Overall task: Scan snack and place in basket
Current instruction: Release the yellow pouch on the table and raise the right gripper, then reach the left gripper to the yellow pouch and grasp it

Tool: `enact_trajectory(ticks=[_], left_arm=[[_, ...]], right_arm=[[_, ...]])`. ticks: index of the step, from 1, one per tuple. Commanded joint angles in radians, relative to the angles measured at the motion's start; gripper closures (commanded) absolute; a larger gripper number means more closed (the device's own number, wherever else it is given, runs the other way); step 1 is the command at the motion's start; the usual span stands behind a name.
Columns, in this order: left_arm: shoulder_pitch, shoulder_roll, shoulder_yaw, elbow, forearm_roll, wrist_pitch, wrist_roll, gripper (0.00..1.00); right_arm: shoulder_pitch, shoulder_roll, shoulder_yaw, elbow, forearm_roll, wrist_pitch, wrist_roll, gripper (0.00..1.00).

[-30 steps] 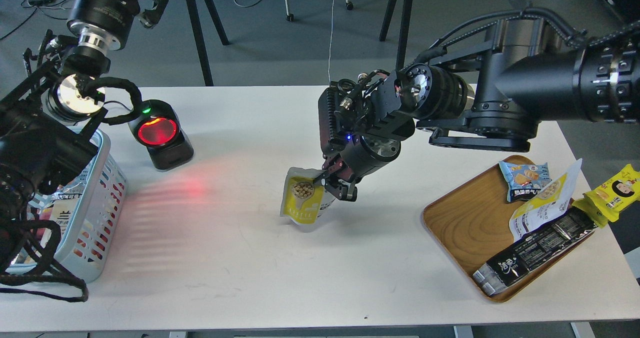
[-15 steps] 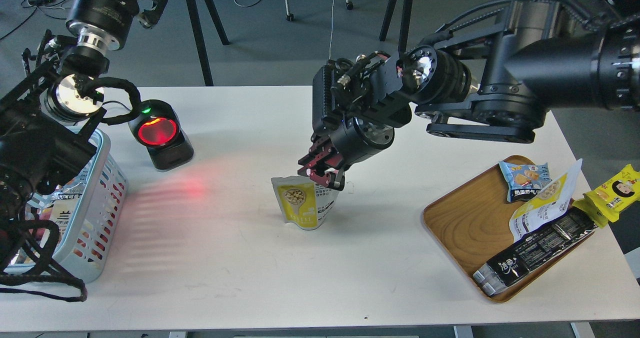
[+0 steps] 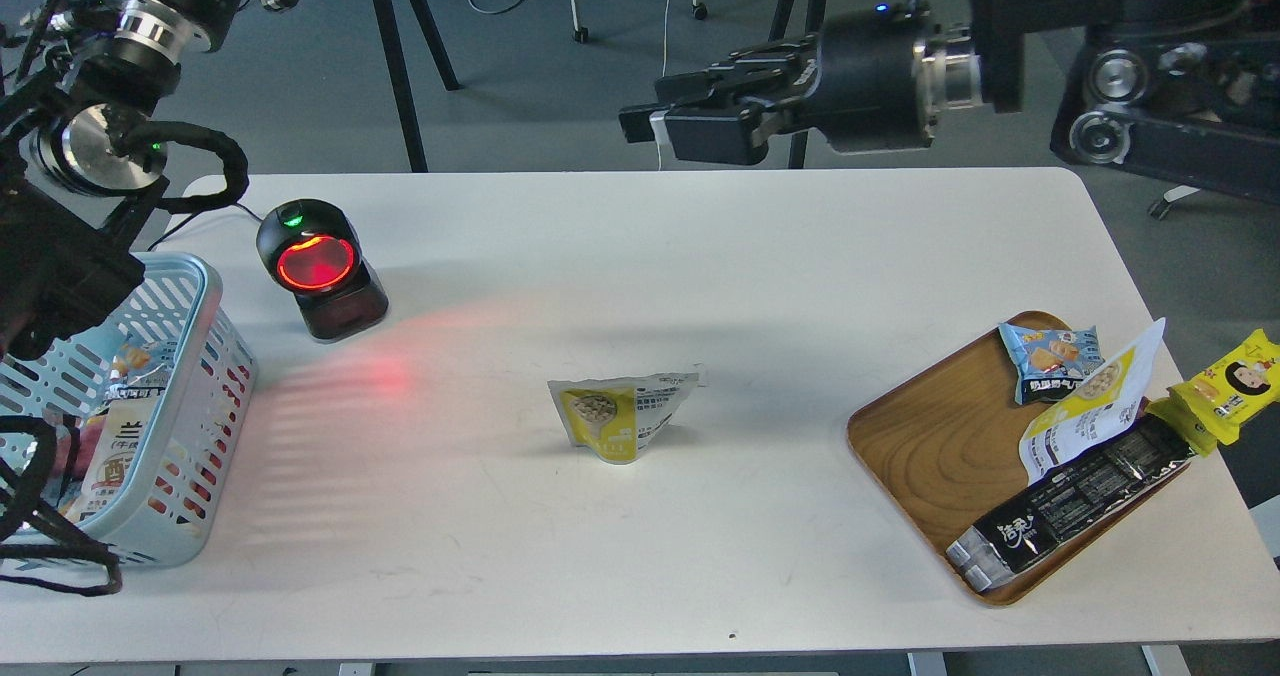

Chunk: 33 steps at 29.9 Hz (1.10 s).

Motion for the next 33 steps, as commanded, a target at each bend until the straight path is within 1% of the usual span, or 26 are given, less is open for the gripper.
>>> enact_trajectory(ticks=[1, 2, 5, 6, 9, 12, 14, 17, 19, 21, 24, 27, 30, 33], left_arm=[[-0.026, 0.074, 0.008, -0.105, 0.125, 0.000, 0.037, 0.01], [-0.029, 0.097, 0.008, -0.145, 0.164, 0.000, 0.046, 0.01], [-0.065, 0.147, 0.008, -0.254, 0.315, 0.000, 0.051, 0.02], [-0.078, 0.157, 0.008, -0.286, 0.381, 0.000, 0.051, 0.02], [-0.108, 0.180, 0.008, -0.352, 0.544, 0.000, 0.050, 0.02], [-0.119, 0.199, 0.008, -0.426, 0.681, 0.000, 0.048, 0.02], [-0.121, 0.202, 0.005, -0.480, 0.780, 0.000, 0.040, 0.03], [-0.122, 0.210, 0.005, -0.608, 0.938, 0.000, 0.040, 0.05], [-0.121, 0.216, 0.008, -0.711, 1.050, 0.000, 0.040, 0.06], [-0.112, 0.213, 0.012, -0.797, 1.165, 0.000, 0.040, 0.06], [-0.104, 0.202, 0.031, -0.888, 1.345, 0.000, 0.040, 0.06], [-0.101, 0.170, 0.095, -0.925, 1.550, 0.000, 0.036, 0.06], [-0.098, 0.121, 0.150, -0.926, 1.722, 0.000, 0.034, 0.06], [-0.069, 0.104, 0.230, -0.958, 1.836, 0.000, 0.036, 0.07]], right_arm=[[-0.124, -0.122, 0.109, 0.014, 0.122, 0.012, 0.000, 0.44], [-0.165, -0.147, 0.143, 0.008, 0.169, 0.012, 0.000, 0.38], [-0.279, -0.176, 0.238, -0.027, 0.341, 0.014, 0.000, 0.05], [-0.317, -0.179, 0.265, -0.049, 0.405, 0.014, 0.000, 0.03], [-0.386, -0.181, 0.328, -0.115, 0.539, 0.015, 0.000, 0.03], [-0.429, -0.167, 0.379, -0.216, 0.685, 0.023, 0.000, 0.03], [-0.446, -0.141, 0.405, -0.292, 0.806, 0.050, 0.000, 0.02], [-0.478, -0.069, 0.431, -0.464, 1.013, 0.148, 0.000, 0.02], [-0.500, -0.017, 0.445, -0.590, 1.119, 0.219, 0.000, 0.02], [-0.529, 0.046, 0.470, -0.702, 1.202, 0.267, 0.000, 0.02], [-0.593, 0.138, 0.552, -0.863, 1.277, 0.313, 0.000, 0.02], [-0.664, 0.229, 0.693, -0.989, 1.293, 0.394, -0.001, 0.02], [-0.731, 0.299, 0.753, -1.061, 1.279, 0.394, -0.060, 0.01], [-0.748, 0.345, 0.766, -1.080, 1.281, 0.394, -0.068, 0.01]])
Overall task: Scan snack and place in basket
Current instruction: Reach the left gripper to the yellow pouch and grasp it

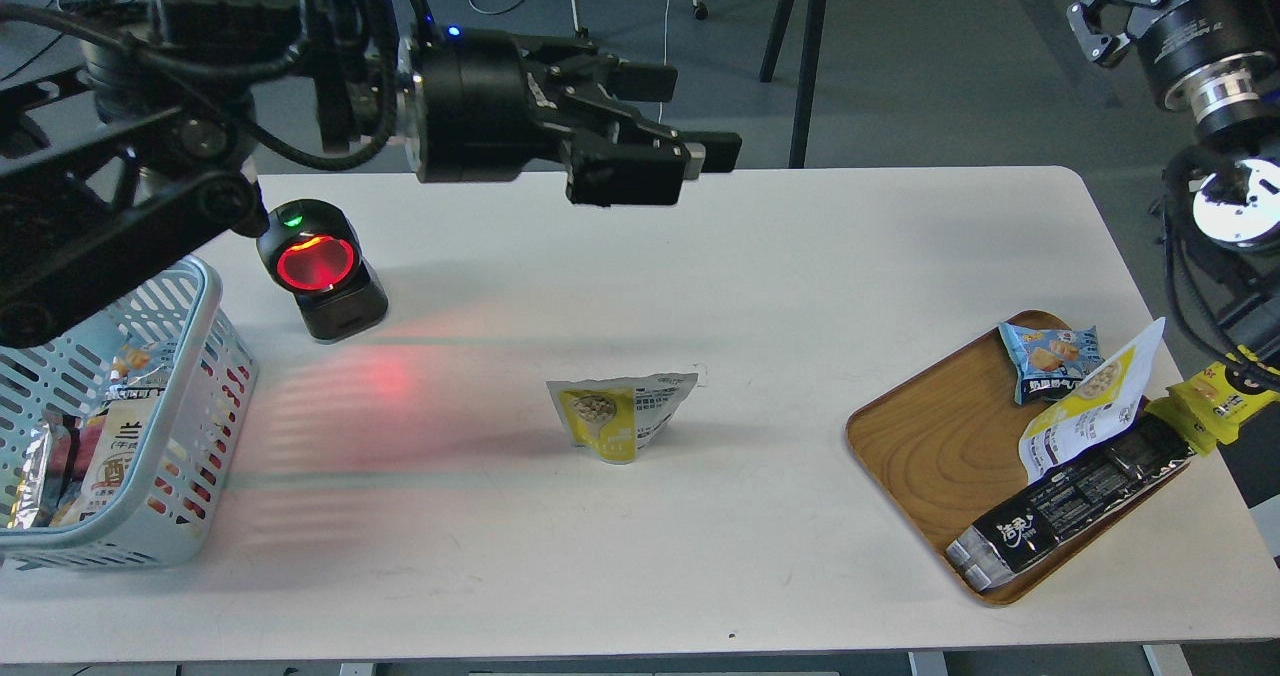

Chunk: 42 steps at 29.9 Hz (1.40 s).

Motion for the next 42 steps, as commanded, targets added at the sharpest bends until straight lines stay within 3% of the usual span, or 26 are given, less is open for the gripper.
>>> enact_trajectory(ticks=[1, 8, 13, 21, 28, 32, 35, 42], left_arm=[[0.027, -0.029, 0.088, -0.044, 0.148, 0.000, 0.002, 0.07], [0.036, -0.106, 0.186, -0.044, 0.466, 0.000, -0.001, 0.09], [0.040, -0.111, 0.281, -0.035, 0.466, 0.000, 0.004, 0.12], [0.097, -0.111, 0.284, 0.030, 0.466, 0.000, 0.008, 0.17], [0.132, -0.094, 0.284, 0.054, 0.466, 0.000, 0.002, 0.40], [0.142, -0.091, 0.284, 0.074, 0.466, 0.000, -0.002, 0.66], [0.140, -0.089, 0.283, 0.074, 0.466, 0.000, -0.002, 0.79], [0.131, -0.088, 0.276, 0.074, 0.466, 0.000, -0.013, 0.98]], right_arm=[[-0.022, 0.055, 0.020, -0.026, -0.001, 0.002, -0.013, 0.01], [-0.017, 0.063, 0.044, -0.021, 0.001, 0.002, -0.013, 0.01], [-0.011, 0.063, 0.046, -0.015, 0.001, 0.002, -0.014, 0.01], [-0.008, 0.063, 0.046, -0.004, -0.001, 0.002, -0.016, 0.01], [-0.006, 0.063, 0.040, 0.027, -0.001, 0.002, -0.017, 0.01], [-0.008, 0.061, 0.032, 0.027, -0.002, 0.002, -0.017, 0.01], [-0.009, 0.059, 0.032, 0.027, -0.002, 0.002, -0.017, 0.01], [-0.006, 0.053, 0.032, 0.027, -0.002, 0.002, -0.017, 0.01]])
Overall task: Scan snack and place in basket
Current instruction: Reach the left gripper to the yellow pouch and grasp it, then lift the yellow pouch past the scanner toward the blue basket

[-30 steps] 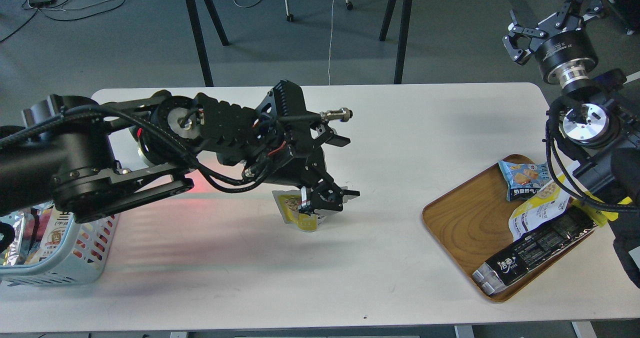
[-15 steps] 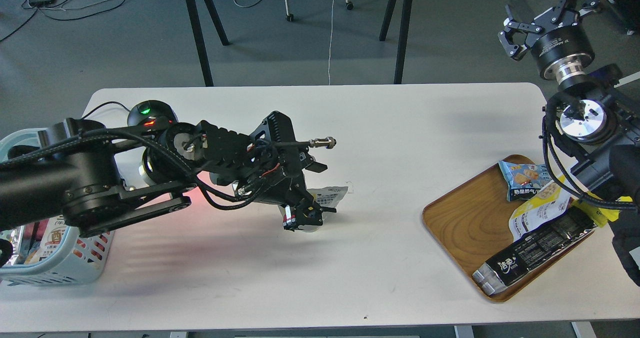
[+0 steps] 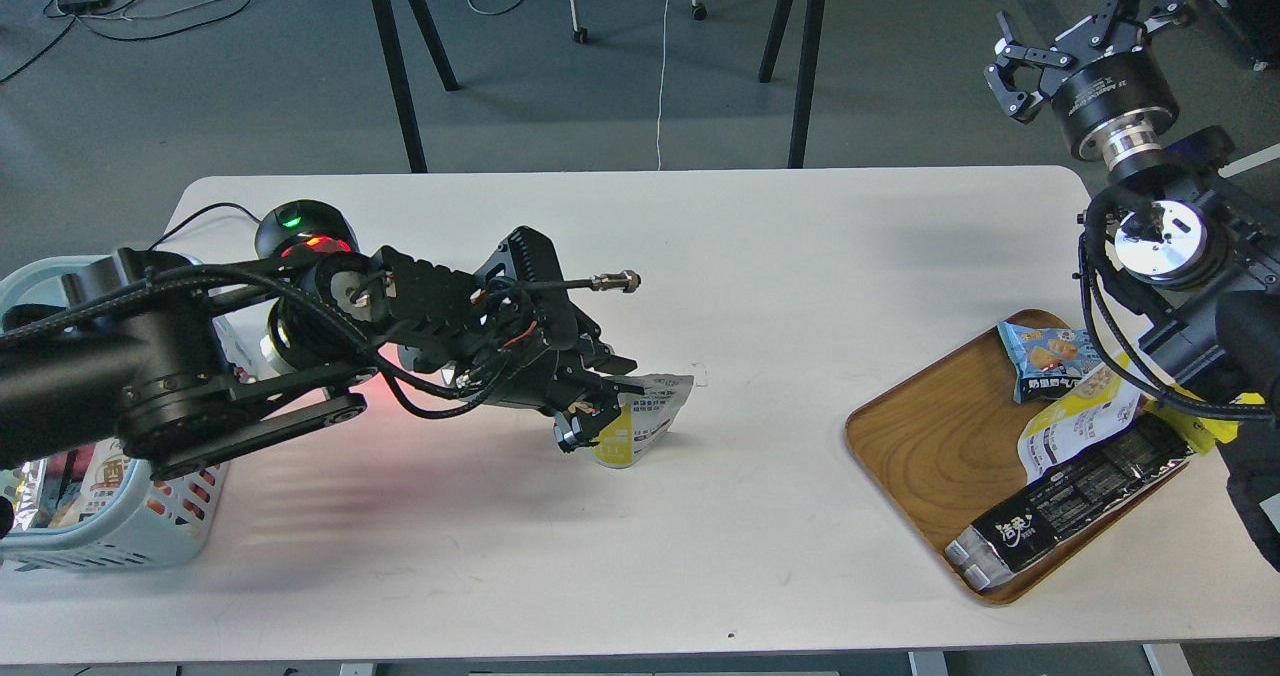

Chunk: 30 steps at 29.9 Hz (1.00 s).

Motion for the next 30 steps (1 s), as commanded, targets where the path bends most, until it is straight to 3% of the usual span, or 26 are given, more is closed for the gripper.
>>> enact_trajectory(ticks=[1, 7, 12, 19, 27, 30], left_arm=[[-0.002, 0.002, -0.002, 0.000, 0.000, 0.000, -0.012, 0.99], [-0.002, 0.029, -0.002, -0.014, 0.000, 0.000, -0.020, 1.00], [-0.011, 0.071, -0.011, -0.044, 0.000, 0.000, -0.052, 1.00], [-0.022, 0.200, -0.098, -0.095, 0.000, 0.000, -0.136, 1.00], [-0.017, 0.338, -0.129, -0.062, 0.000, 0.000, -0.208, 1.00], [-0.015, 0.352, -0.126, 0.007, 0.000, 0.000, -0.208, 1.00]], right_arm=[[0.003, -0.003, 0.000, 0.000, 0.000, 0.000, 0.000, 0.01], [0.004, -0.008, 0.000, 0.000, 0.000, 0.000, 0.000, 0.01], [0.004, -0.009, 0.000, 0.000, 0.000, 0.000, 0.000, 0.01], [0.006, -0.015, 0.000, 0.000, 0.000, 0.000, 0.000, 0.01], [0.004, -0.017, 0.002, 0.000, 0.000, 0.000, 0.000, 0.01], [0.008, -0.018, 0.005, 0.000, 0.000, 0.000, 0.000, 0.01]])
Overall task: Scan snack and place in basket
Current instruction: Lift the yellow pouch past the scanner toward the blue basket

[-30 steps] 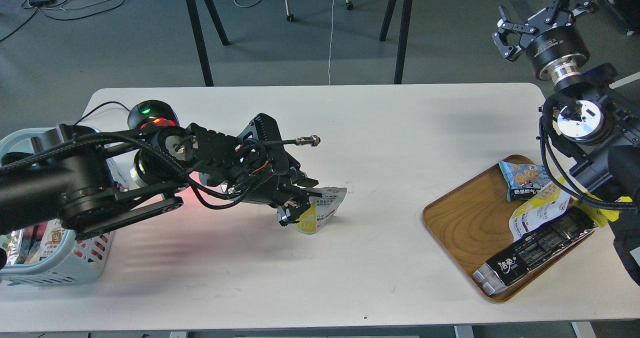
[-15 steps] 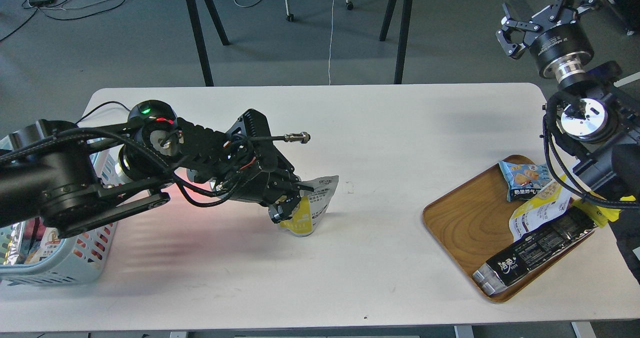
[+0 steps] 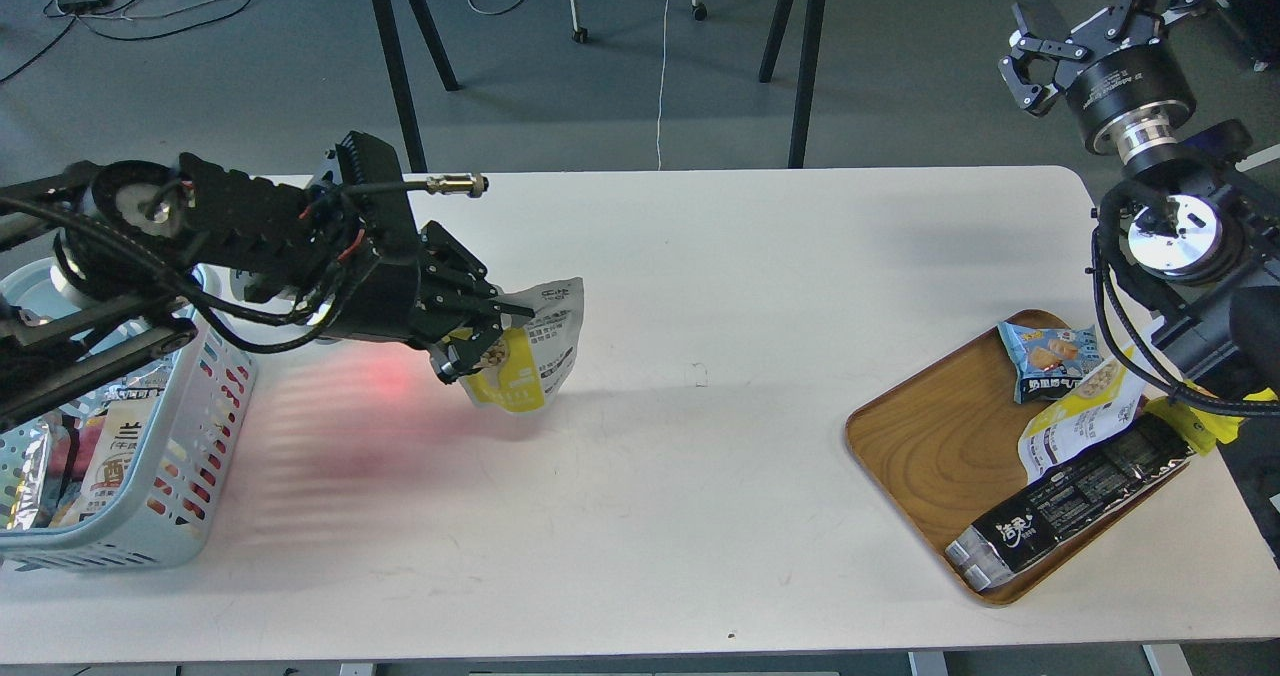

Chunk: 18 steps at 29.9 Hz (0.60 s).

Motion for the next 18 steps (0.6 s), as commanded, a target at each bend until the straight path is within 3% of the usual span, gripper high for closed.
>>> enact_trajectory(ticks=[1, 18], left_arm=[[0.001, 0.015, 0.004, 0.068, 0.000, 0.000, -0.004, 1.00], [0.007, 0.016, 0.011, 0.233, 0.000, 0.000, -0.004, 1.00]], right_arm=[[0.004, -0.002, 0.004, 0.000, 0.000, 0.000, 0.000, 0.01], [0.013, -0.014, -0.001, 0.008, 0.000, 0.000, 0.000, 0.01]])
